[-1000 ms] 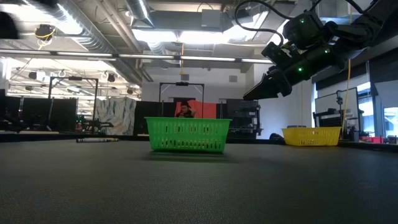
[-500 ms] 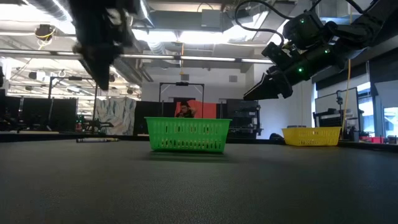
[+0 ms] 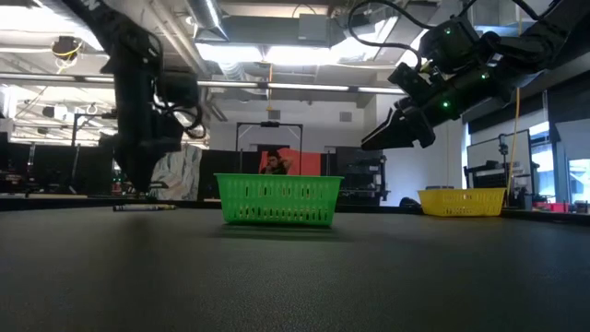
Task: Sort crayons
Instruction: Put the black crayon into the yellow bin
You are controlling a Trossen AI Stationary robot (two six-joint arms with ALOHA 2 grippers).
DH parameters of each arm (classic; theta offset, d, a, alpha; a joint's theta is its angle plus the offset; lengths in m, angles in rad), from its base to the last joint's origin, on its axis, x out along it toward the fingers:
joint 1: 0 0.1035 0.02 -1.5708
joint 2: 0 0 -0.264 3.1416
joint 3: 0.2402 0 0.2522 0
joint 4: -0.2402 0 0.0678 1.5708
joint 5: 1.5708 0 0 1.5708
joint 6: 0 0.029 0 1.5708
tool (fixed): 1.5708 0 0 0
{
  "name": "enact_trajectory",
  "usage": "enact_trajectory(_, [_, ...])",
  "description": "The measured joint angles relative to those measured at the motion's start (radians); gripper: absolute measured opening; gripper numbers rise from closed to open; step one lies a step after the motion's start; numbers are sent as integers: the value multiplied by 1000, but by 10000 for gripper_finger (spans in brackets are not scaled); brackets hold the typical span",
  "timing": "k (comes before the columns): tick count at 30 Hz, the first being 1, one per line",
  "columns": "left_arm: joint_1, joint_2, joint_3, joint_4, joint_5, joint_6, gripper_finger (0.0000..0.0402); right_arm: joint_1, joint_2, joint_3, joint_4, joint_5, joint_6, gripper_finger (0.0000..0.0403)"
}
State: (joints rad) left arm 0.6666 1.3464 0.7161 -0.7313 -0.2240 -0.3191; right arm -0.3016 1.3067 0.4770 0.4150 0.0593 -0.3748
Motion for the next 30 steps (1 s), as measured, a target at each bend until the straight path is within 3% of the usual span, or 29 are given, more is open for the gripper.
enact_trajectory(11, [130, 0, -93, 146, 13, 97, 96, 0, 0, 0, -1, 0, 2, 191])
enact_trajectory(23, [191, 87, -120, 212, 150, 198, 95, 0, 0, 0, 3, 0, -24, 191])
enact_trajectory(26, [191, 88, -121, 210, 170, 198, 82, 0, 0, 0, 3, 0, -42, 191])
enact_trajectory(30, [188, 89, -121, 201, 178, 199, 33, 0, 0, 0, 0, 1, -37, 191])
